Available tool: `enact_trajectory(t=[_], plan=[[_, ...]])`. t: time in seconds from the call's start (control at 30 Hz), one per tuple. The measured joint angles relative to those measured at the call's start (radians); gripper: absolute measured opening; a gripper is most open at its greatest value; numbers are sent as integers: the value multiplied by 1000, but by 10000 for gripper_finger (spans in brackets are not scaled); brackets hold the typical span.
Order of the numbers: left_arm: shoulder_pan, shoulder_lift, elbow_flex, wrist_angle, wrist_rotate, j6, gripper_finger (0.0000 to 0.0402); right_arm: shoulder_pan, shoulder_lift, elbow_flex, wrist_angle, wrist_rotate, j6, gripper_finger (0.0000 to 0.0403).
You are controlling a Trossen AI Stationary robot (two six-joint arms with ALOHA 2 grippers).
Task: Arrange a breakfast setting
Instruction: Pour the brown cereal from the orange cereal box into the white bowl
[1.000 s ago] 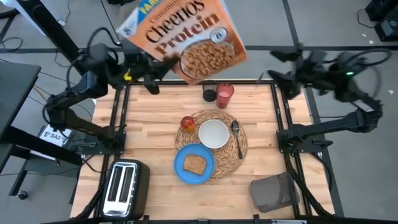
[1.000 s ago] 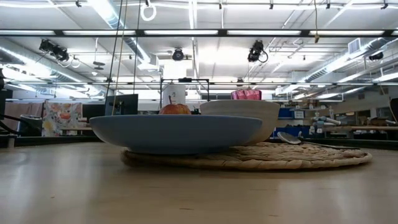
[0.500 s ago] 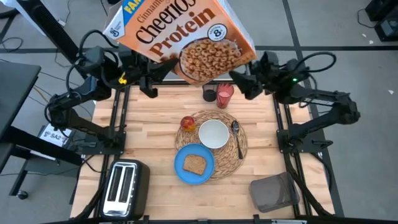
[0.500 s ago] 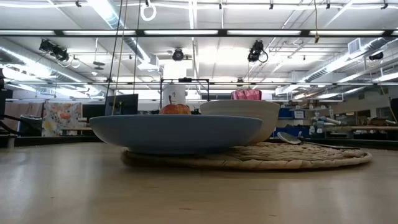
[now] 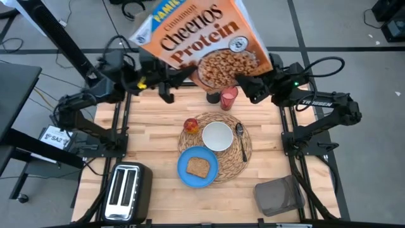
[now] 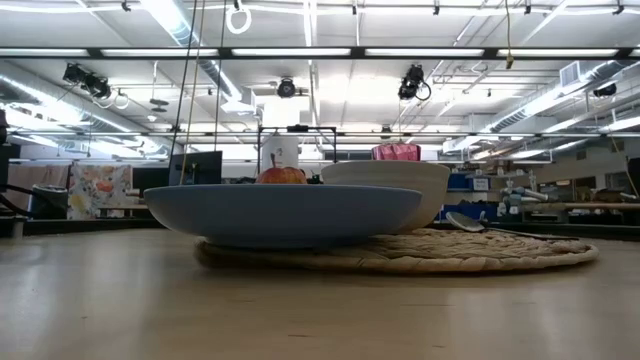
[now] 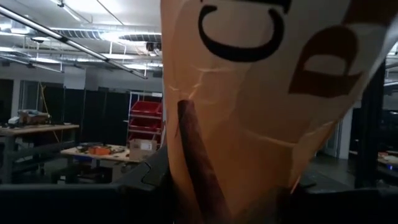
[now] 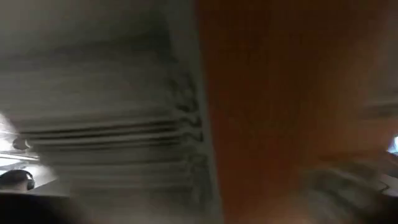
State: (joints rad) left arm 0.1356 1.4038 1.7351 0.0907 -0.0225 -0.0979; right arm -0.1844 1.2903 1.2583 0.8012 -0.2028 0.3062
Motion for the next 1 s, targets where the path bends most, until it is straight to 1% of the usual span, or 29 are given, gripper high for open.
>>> enact_trajectory(t=[0.17, 0.23, 0.3, 0.43, 0.47, 0.57, 0.67, 0.83, 0.9, 0.93, 1.0], plan=[[0, 43, 2, 40, 1, -2, 170, 0, -5, 0, 22, 6, -3, 395], [0, 55, 2, 52, 9, -1, 173, 0, -9, 0, 25, 11, -3, 388], [1, 60, 3, 55, 18, 0, 177, 0, -12, 0, 22, 12, -17, 369], [0, 60, 3, 41, 21, 5, 181, -2, -17, 0, 18, 18, -28, 309], [0, 59, 3, 41, 22, 5, 181, -3, -19, 0, 16, 15, -31, 303], [0, 58, 3, 34, 33, -8, 187, -3, -21, 0, 17, 8, -52, 303], [1, 44, 2, 0, 68, -39, 210, -3, -26, -1, 6, 7, -61, 303], [-6, 18, 0, -73, 86, -70, 273, -2, -31, -2, -4, -5, -77, 290], [-8, 12, -1, -79, 94, -63, 297, -2, -31, -2, 0, -3, -79, 290], [-11, 2, -3, -106, 94, -48, 306, -2, -31, -2, 8, -1, -81, 290], [-11, -10, -4, -139, 93, -10, 314, -2, -34, -2, 20, 8, -89, 290]])
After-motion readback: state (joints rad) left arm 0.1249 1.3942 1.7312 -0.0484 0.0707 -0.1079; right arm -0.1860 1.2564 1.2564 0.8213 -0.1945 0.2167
